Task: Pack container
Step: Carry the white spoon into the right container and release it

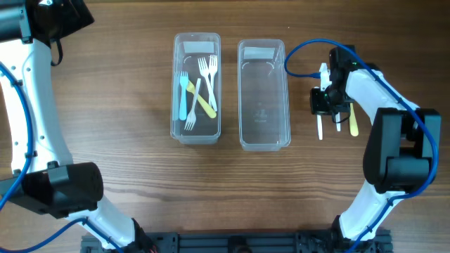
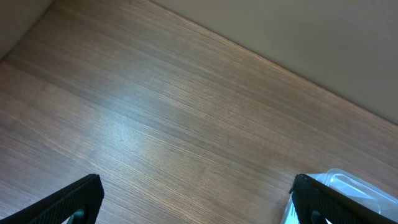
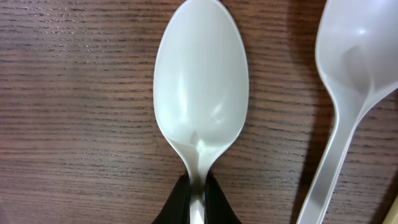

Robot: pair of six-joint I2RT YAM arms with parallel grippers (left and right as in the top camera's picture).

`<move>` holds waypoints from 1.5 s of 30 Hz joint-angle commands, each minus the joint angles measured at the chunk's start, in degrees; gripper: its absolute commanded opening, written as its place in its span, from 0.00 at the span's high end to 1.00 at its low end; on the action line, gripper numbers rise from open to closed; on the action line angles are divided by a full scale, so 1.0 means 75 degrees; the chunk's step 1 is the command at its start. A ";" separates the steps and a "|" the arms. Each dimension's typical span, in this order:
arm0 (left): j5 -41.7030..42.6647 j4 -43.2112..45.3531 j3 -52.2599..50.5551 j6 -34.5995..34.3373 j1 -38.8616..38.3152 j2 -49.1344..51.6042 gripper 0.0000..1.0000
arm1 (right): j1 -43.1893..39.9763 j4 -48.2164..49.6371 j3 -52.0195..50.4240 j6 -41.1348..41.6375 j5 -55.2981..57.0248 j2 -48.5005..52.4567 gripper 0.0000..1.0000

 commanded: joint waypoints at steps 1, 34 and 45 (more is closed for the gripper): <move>-0.0073 0.0017 0.0003 -0.0017 0.0029 -0.0029 0.00 | -0.0029 -0.0090 0.0845 0.0015 0.0125 0.0029 0.96; -0.0073 0.0017 0.0003 -0.0017 0.0029 -0.0029 0.00 | 0.2299 -0.1903 0.5336 0.0676 0.1492 -0.0099 0.26; -0.0073 0.0017 0.0003 -0.0017 0.0029 -0.0029 0.00 | -0.1029 -0.3261 0.4561 -0.1017 0.0656 -0.0396 0.36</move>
